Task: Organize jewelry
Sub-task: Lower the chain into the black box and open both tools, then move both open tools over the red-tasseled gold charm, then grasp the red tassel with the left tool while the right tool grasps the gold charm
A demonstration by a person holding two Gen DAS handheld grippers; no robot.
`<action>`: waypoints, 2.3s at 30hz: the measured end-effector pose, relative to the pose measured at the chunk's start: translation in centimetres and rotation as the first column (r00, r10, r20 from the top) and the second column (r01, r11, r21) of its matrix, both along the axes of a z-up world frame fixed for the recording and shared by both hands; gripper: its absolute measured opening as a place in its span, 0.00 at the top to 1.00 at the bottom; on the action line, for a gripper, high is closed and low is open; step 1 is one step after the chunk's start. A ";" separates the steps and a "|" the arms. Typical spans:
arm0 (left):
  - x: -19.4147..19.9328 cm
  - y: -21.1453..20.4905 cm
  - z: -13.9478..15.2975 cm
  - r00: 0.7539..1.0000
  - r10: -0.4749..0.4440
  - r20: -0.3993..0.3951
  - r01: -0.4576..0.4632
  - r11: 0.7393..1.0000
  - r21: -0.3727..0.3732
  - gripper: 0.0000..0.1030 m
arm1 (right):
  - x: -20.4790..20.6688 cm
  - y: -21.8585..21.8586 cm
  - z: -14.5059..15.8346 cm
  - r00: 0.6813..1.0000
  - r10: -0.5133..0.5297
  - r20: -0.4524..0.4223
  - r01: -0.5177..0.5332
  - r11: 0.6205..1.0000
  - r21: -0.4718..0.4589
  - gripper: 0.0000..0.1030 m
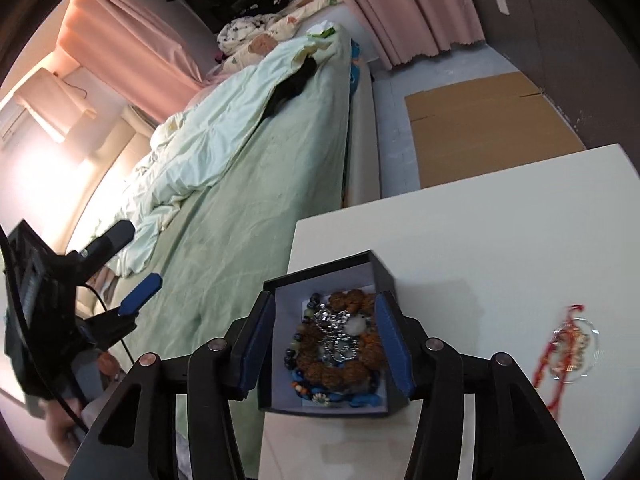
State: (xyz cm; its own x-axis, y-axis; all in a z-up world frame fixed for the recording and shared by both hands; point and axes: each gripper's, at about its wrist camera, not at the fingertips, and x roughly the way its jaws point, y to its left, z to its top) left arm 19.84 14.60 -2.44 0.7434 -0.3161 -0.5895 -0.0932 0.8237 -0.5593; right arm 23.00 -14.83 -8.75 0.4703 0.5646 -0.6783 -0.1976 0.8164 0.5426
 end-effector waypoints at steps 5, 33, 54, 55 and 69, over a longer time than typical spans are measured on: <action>-1.1 -2.3 0.6 0.997 -0.073 0.029 0.070 0.994 0.080 0.05 | -1.1 -2.8 1.0 0.999 -0.038 0.020 0.038 0.999 0.010 0.34; -4.5 -17.4 -1.9 0.904 -0.425 -0.044 0.423 0.877 0.227 0.05 | -5.9 -15.7 0.7 0.984 -0.157 -0.088 0.157 0.988 -0.011 0.08; -4.1 -27.7 -8.4 0.808 -0.556 -0.195 0.589 0.765 0.261 0.44 | -6.4 -23.5 -0.1 0.937 -0.327 -0.126 0.324 0.945 -0.041 0.02; -4.1 -28.0 -8.7 0.804 -0.560 -0.201 0.595 0.759 0.263 0.45 | -6.3 -23.6 -0.1 0.937 -0.327 -0.125 0.324 0.945 -0.045 0.02; -2.8 -30.9 -12.2 0.811 -0.542 -0.221 0.585 0.742 0.327 0.74 | -5.9 -24.5 -0.2 0.936 -0.328 -0.124 0.325 0.945 -0.047 0.02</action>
